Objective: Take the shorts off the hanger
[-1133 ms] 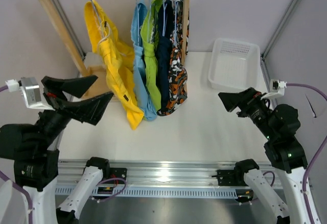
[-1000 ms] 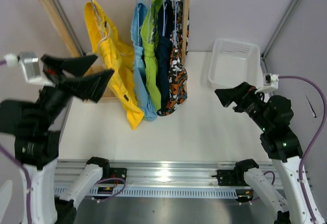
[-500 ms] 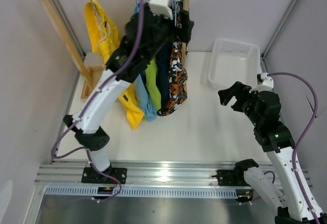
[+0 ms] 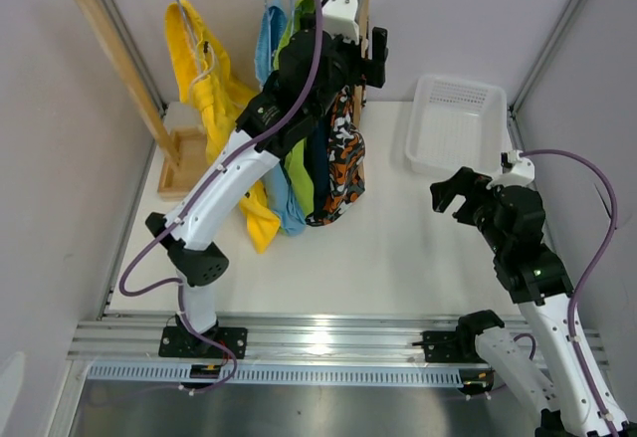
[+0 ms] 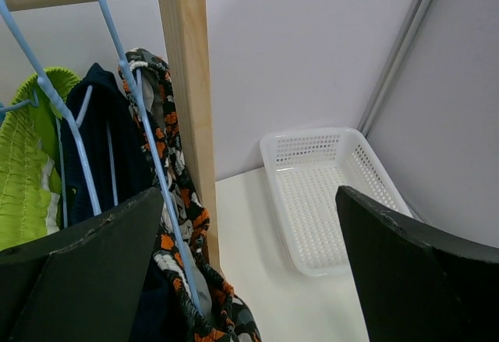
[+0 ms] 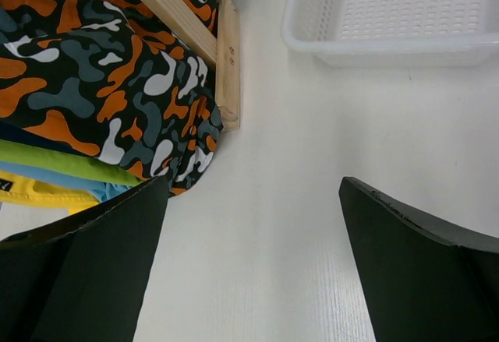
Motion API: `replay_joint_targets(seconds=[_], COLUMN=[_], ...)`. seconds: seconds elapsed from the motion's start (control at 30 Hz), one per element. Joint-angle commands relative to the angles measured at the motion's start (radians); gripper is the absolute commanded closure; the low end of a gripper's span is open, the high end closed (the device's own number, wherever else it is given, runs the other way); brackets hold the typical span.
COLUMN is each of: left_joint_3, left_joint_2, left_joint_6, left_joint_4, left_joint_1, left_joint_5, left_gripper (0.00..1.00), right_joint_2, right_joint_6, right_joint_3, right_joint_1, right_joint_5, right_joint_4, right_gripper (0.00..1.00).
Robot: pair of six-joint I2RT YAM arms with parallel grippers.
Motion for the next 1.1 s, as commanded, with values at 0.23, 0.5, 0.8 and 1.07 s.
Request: replay_joint_targets(seconds=[0.23, 0.5, 0.8, 1.07], left_joint_3=[0.014, -0.068, -0.125, -0.139], left_joint_2=[0.054, 0.040, 0.059, 0.066], left_joint_6=[0.003, -0.075, -0.121, -0.120], left_joint_4=[0.030, 0.035, 0.033, 0.036], left_joint_1=[0.017, 0.080, 0.125, 0.140], left_joint_5=[-0.060, -0.029, 0.037, 0.051], left_gripper=[0.01, 0.01, 0.25, 0.72], right_joint_2=[-0.029, -0.025, -0.019, -0.015], right_joint_6=[-0.029, -0.029, -0.028, -0.023], right_joint_3=[0.001, 0.003, 0.000, -0.002], right_joint_1=[0.005, 0.005, 0.005, 0.005], right_joint_5=[0.000, 0.006, 0.021, 0.040], right_joint_4=[-0.008, -0.015, -0.021, -0.029], right_gripper=[0.01, 0.01, 0.01, 0.00])
